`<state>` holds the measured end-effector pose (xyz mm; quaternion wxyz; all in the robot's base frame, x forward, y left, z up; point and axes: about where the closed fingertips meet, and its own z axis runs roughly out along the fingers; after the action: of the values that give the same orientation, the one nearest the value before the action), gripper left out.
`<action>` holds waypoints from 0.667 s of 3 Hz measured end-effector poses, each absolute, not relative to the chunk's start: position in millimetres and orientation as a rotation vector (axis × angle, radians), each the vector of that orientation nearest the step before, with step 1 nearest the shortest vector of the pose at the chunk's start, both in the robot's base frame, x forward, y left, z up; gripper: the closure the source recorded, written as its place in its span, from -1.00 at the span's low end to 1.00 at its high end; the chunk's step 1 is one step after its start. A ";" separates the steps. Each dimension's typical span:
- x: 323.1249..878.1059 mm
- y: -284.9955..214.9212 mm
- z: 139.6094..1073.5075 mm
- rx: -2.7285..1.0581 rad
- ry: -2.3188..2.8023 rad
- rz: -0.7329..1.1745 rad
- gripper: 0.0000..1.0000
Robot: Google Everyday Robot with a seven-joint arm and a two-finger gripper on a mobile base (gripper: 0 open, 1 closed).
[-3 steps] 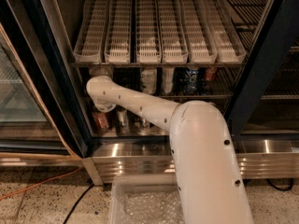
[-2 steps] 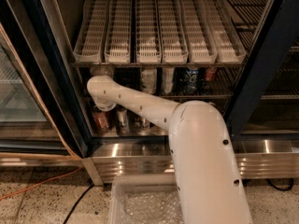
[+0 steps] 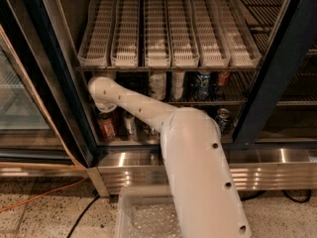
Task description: Pick redbull can from middle shelf of fridge
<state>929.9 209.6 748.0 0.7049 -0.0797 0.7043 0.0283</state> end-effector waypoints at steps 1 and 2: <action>930.0 209.5 748.0 -0.177 1.566 0.063 1.00; 943.7 190.7 746.4 -0.150 1.573 0.005 1.00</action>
Offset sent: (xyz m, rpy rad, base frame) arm 0.0317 -0.0445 -0.0038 -0.0478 0.0069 -0.1286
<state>943.7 190.7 746.4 0.7037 -0.0674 0.7073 0.0023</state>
